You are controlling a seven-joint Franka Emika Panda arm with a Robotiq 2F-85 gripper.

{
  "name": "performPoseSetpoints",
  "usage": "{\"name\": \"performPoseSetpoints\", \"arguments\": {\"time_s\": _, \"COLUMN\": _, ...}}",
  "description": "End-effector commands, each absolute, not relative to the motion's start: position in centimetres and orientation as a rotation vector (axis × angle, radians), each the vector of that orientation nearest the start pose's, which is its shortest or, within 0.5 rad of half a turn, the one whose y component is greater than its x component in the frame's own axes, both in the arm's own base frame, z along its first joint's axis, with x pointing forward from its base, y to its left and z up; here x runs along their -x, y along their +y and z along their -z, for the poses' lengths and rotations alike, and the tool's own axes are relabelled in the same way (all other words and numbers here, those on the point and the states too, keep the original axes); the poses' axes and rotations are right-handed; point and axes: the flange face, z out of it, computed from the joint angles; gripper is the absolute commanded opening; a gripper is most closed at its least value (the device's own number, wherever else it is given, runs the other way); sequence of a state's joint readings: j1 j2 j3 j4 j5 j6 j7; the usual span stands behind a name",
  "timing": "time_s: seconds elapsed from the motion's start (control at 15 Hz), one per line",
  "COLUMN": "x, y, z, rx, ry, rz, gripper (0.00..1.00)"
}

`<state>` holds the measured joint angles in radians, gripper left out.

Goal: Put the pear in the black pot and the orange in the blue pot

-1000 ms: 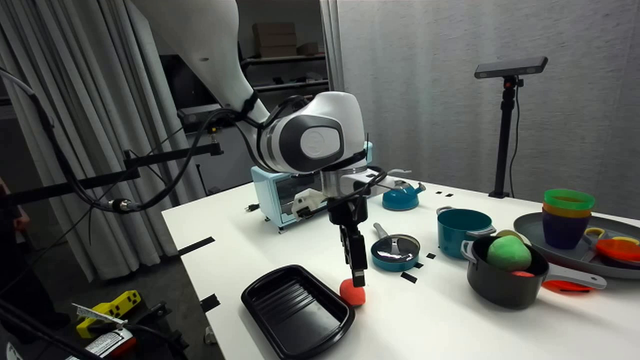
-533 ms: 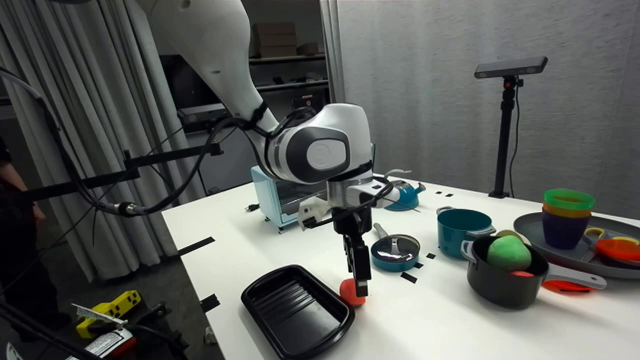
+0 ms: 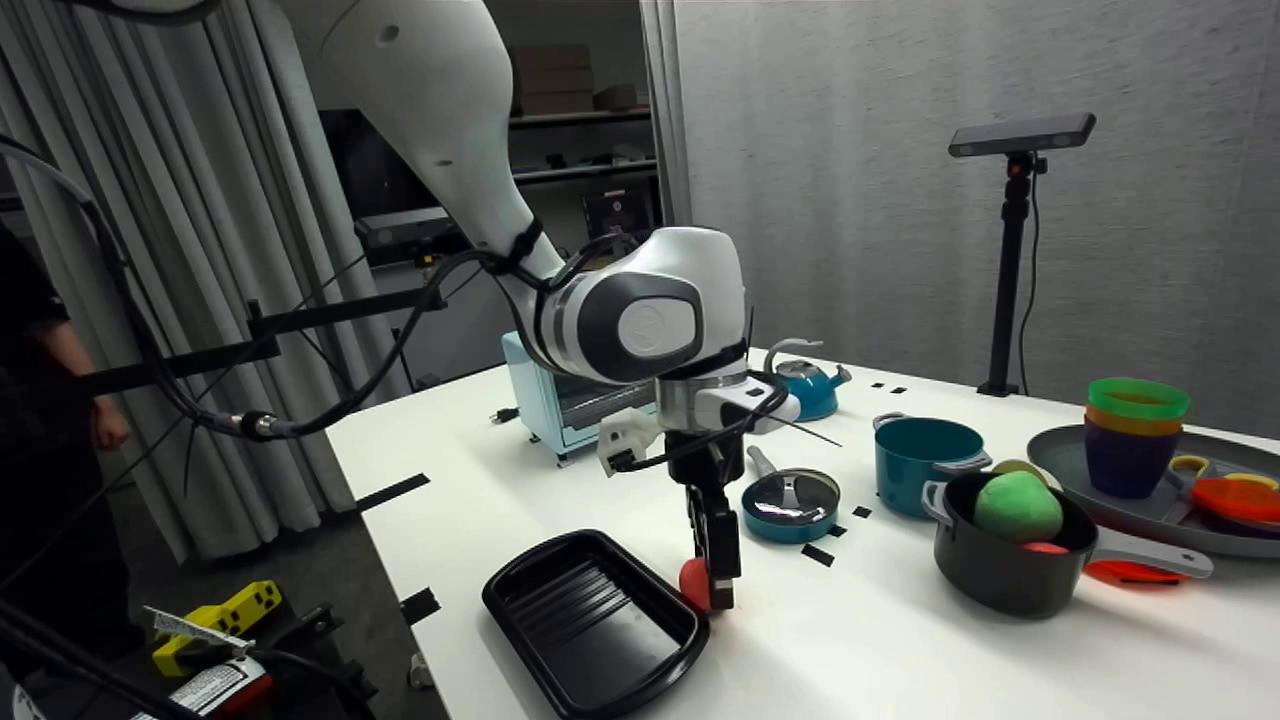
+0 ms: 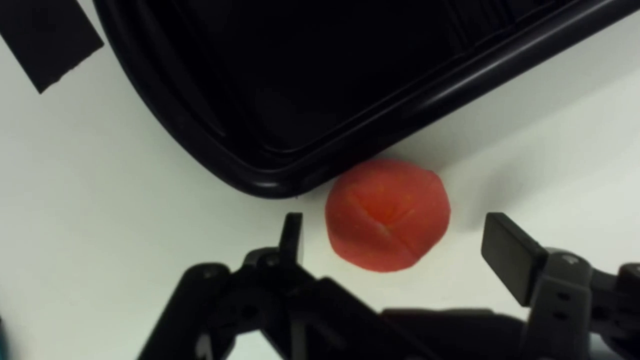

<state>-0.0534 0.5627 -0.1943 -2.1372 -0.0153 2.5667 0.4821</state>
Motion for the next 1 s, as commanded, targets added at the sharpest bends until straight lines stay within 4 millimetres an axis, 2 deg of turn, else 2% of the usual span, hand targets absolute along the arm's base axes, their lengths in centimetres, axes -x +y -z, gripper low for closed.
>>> {"name": "performPoseSetpoints", "arguments": {"time_s": 0.0, "x": -54.0, "y": -14.2, "z": -12.8, "rx": 3.060, "ry": 1.095, "rz": -0.181, "gripper": 0.61}}
{"name": "performPoseSetpoints", "arguments": {"time_s": 0.4, "x": -54.2, "y": -14.3, "z": -13.4, "rx": 3.064, "ry": 1.114, "rz": -0.186, "gripper": 0.14}}
{"name": "performPoseSetpoints", "arguments": {"time_s": 0.53, "x": -54.4, "y": -14.3, "z": -14.1, "rx": 3.062, "ry": 1.119, "rz": -0.173, "gripper": 0.03}}
{"name": "performPoseSetpoints", "arguments": {"time_s": 0.67, "x": -54.7, "y": -14.3, "z": -15.2, "rx": 3.059, "ry": 1.120, "rz": -0.150, "gripper": 0.01}}
{"name": "performPoseSetpoints", "arguments": {"time_s": 0.93, "x": -55.9, "y": -14.0, "z": -18.7, "rx": 3.073, "ry": 1.114, "rz": -0.048, "gripper": 0.04}}
